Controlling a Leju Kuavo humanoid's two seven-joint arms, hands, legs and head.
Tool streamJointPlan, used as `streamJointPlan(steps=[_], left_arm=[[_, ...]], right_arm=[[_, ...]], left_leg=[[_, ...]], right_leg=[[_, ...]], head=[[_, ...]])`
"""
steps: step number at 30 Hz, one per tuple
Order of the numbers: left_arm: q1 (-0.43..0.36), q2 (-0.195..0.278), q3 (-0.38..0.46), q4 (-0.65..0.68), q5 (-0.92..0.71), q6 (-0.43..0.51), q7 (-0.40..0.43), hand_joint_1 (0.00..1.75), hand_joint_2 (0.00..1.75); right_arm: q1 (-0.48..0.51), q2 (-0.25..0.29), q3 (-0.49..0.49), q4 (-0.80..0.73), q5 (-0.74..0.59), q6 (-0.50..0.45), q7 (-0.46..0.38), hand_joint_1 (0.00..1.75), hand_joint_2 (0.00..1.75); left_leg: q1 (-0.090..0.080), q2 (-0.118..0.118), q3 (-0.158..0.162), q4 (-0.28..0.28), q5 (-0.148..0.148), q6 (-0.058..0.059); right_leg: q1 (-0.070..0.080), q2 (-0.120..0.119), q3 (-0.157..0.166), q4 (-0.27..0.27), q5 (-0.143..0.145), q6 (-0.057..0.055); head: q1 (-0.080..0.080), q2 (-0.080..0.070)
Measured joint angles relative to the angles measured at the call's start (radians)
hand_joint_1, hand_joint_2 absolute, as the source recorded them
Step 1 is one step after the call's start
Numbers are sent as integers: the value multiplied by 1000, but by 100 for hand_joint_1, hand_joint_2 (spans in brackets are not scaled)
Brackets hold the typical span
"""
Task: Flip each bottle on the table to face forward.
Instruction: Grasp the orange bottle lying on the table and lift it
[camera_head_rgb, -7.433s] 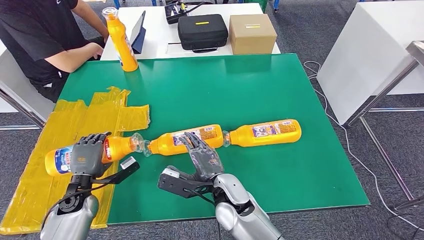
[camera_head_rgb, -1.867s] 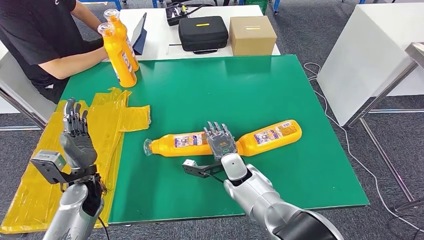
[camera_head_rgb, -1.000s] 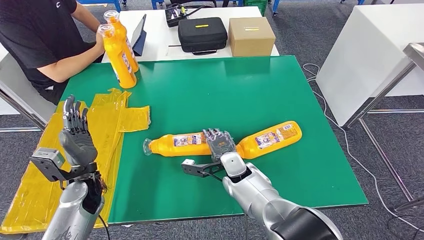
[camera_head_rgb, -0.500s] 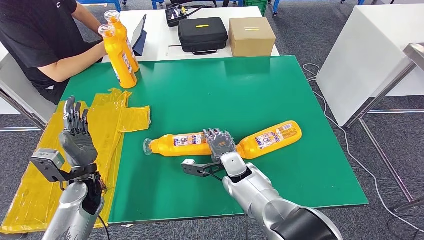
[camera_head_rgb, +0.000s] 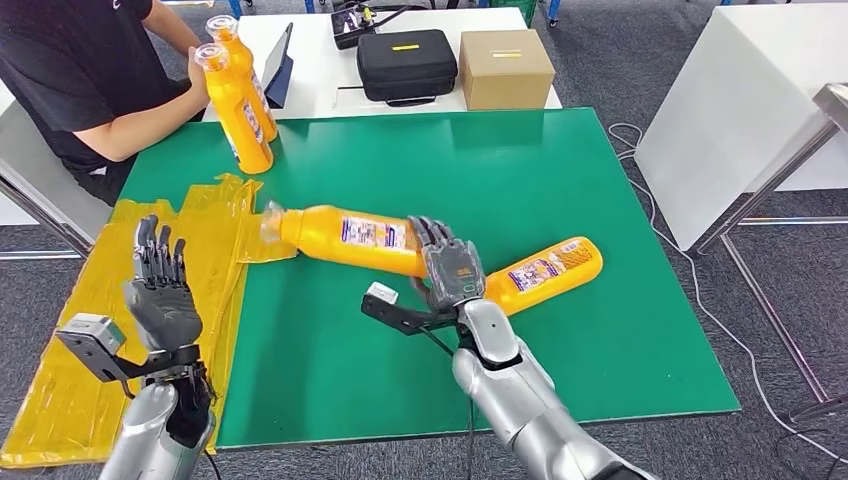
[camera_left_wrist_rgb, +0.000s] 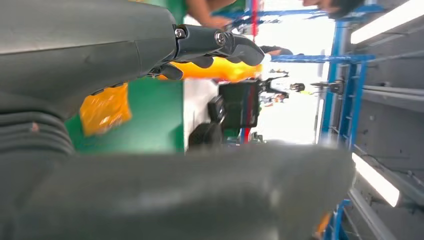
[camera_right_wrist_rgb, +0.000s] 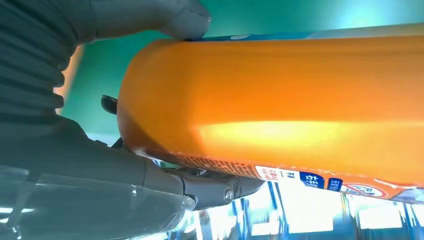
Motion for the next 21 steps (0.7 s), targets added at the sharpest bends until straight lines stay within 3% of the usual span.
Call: streamJointPlan(steps=[7,21], left_arm=[[62,-46,-1,-43,61,-4,14,0,175],[89,-61,3,-88,70,27,16,0,175]], right_arm=[[112,-23,34,-302,-41,-97,-32,175,175],[126,-46,78,-400,-106,-113,-37,175,175]], left_leg=[[0,0,-4,0,-1,0],[0,-1,-4,0,0,0]], right_leg=[[0,0,-4,0,0,0],[0,0,-4,0,0,0]], head=[[0,0],[0,0]])
